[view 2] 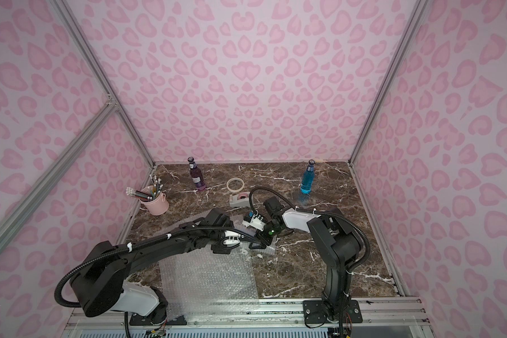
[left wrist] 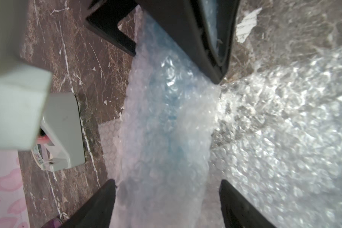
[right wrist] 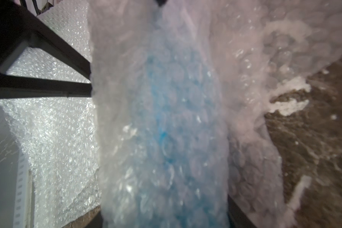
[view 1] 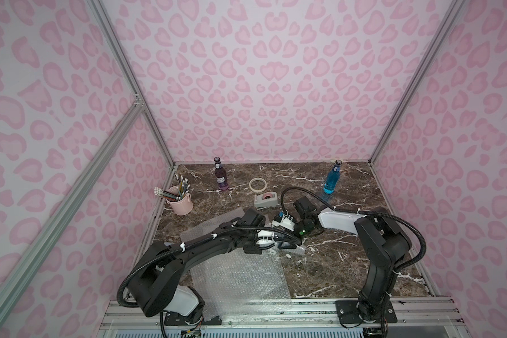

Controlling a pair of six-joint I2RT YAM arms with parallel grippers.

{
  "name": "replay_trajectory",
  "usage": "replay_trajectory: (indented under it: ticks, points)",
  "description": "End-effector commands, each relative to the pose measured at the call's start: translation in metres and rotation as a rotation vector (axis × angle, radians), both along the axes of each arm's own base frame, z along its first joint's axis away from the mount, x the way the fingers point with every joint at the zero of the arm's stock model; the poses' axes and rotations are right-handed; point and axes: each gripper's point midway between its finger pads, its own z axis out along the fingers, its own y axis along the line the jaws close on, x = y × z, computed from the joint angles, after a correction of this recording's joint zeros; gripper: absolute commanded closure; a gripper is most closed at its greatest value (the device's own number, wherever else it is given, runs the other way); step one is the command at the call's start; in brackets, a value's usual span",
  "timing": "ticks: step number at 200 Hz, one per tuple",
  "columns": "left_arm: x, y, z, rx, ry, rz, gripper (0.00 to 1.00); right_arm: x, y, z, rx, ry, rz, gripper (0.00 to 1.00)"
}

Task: Wrap wine bottles in bubble wrap
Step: Wrap the wine bottle in bubble wrap.

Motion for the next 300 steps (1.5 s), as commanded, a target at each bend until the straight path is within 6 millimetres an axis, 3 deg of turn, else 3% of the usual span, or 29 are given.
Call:
replay_trajectory:
  ticks: [1, 48, 114, 144, 188, 239, 300]
  points:
    - [0.01, -0.007, -0.002, 0.008, -0.021, -0.015, 0.21, -0.011, -0.019, -0.015, -0.113, 0.06, -0.036, 0.31]
    - [0.014, -0.011, -0.019, 0.03, 0.045, -0.003, 0.32, 0.001, -0.022, -0.005, -0.106, 0.001, -0.069, 0.24]
    - [0.014, -0.007, -0.03, 0.023, 0.213, 0.044, 0.36, 0.007, -0.032, 0.021, -0.063, -0.078, -0.11, 0.18]
    - [0.008, -0.008, -0.033, 0.025, 0.306, 0.049, 0.36, 0.017, -0.048, 0.031, -0.08, -0.121, -0.172, 0.18]
    - [0.006, -0.014, -0.032, 0.016, 0.436, 0.081, 0.36, 0.047, -0.08, 0.064, -0.04, -0.246, -0.383, 0.18]
    - [0.01, -0.022, -0.014, -0.024, 0.472, 0.105, 0.24, 0.053, -0.106, 0.092, 0.043, -0.353, -0.575, 0.17]
    - [0.018, -0.018, 0.021, -0.068, 0.448, 0.219, 0.19, 0.048, -0.114, 0.107, 0.099, -0.41, -0.65, 0.14]
